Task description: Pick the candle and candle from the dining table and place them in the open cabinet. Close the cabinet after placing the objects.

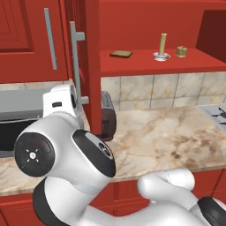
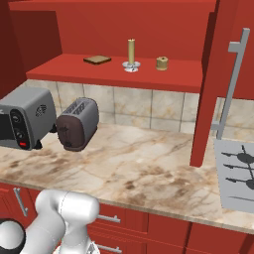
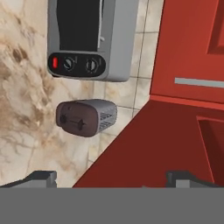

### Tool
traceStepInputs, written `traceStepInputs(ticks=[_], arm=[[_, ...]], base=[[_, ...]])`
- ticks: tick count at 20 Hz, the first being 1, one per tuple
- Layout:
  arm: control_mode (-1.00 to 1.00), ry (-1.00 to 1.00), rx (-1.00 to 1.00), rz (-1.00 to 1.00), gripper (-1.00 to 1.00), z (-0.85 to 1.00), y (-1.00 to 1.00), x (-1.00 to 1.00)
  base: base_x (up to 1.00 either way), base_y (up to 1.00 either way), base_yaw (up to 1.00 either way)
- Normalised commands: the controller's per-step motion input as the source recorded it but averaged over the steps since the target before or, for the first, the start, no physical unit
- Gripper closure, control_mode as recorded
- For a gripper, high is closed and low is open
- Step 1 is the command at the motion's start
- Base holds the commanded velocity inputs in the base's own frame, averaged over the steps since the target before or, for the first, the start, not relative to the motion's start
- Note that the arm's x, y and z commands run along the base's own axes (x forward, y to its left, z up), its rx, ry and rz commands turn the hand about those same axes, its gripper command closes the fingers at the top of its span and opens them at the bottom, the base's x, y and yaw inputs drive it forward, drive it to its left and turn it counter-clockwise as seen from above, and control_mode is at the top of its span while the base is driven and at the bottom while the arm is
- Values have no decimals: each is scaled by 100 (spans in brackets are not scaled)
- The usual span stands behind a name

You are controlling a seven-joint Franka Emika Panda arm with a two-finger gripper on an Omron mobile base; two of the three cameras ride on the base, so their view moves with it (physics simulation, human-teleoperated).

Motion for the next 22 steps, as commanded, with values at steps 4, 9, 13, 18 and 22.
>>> traceStepInputs(ticks=[4,9,13,18,22], arm=[[-100,0,0,0,-100,0,-41,-4],[-100,0,0,0,-100,0,-44,-4],[-100,0,0,0,-100,0,-44,0],[-100,4,5,0,-100,0,-44,2],[-100,5,7,0,-100,0,-46,9]], base=[[0,0,0],[0,0,0],[0,0,0],[0,0,0],[0,0,0]])
